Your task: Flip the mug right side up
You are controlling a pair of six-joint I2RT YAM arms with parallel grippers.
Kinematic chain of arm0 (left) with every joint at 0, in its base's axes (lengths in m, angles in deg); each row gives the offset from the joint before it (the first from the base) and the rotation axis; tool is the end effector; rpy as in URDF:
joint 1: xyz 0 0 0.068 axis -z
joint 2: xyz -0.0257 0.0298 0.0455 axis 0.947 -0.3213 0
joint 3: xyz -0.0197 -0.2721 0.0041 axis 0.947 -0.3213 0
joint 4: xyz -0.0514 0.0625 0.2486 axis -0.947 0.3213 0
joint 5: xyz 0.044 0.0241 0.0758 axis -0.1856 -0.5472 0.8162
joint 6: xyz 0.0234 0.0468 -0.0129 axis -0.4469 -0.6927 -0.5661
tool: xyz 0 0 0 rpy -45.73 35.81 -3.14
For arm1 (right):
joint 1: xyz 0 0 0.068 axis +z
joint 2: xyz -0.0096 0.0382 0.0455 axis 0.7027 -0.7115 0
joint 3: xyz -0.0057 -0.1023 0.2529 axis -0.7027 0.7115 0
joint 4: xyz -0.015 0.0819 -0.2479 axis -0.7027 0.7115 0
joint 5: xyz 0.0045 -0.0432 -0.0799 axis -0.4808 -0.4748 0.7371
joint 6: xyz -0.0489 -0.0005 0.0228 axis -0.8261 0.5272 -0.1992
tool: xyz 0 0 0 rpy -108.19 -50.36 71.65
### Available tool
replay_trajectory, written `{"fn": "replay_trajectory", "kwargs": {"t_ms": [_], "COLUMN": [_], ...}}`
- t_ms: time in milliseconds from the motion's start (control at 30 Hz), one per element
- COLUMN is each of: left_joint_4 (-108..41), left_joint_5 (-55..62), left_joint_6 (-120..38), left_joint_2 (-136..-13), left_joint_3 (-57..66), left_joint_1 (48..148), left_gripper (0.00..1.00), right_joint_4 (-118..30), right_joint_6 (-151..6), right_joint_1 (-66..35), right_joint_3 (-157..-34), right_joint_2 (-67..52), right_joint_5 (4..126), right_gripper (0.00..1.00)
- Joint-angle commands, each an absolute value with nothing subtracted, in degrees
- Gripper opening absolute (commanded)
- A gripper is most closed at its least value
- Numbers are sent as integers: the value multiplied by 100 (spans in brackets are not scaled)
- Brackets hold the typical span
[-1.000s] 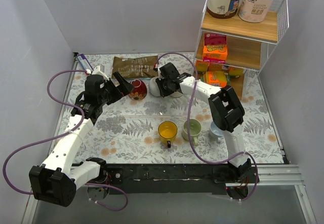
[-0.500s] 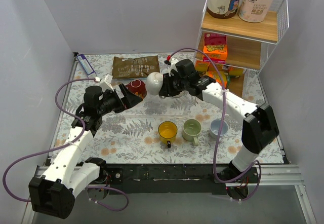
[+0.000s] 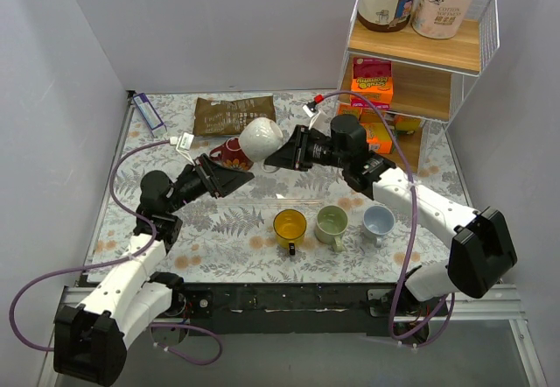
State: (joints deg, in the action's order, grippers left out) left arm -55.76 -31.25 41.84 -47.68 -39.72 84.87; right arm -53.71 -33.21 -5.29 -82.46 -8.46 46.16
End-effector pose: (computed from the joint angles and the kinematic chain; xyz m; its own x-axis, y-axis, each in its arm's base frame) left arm 0.1842 -0.0695 0.2865 -0.8343 -0.5500 0.0388 -0.0065 -0.0605 -0.9981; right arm 0.2509 0.2265 0.3336 -0.7470 0.2215 -0.6268 -0.5341 0.3615 0.7642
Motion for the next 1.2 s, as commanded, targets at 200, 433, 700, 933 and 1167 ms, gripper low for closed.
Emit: {"fn": "replay_trajectory", "kwargs": {"t_ms": [200,433,700,933,1167], "left_joint_4": [-7216,-7541,-7690,-7752,-7682], "left_joint_5": [-3053,-2728,-2314,-2463,-2437], "left_joint_6": [4627,4819,5232,5391,5338], "left_joint_2": [-5499,-5562,-5377,-5456,-5377], "left_joint_3": [-3831,-3742,-3874,-3822,-3857], "left_joint_1": [9419,9666,9675,9666,9666], "left_gripper": [71,65,55,43,33], "right_joint_4": [-7949,-8468,-8635,-8662,-8706], "right_joint_6": [-1862,-1553,-1526,-1526,-1509], "right_joint_1": [-211,-131,-122,-122,-122], "right_joint_3": [-7883,-7733,-7549,-7522,-7461], "right_joint_2": [-221,-221,-45,-27,-18], "right_joint_5": [4350,4236,4245,4139,4095], "right_gripper": [1,1,1,1,1]}}
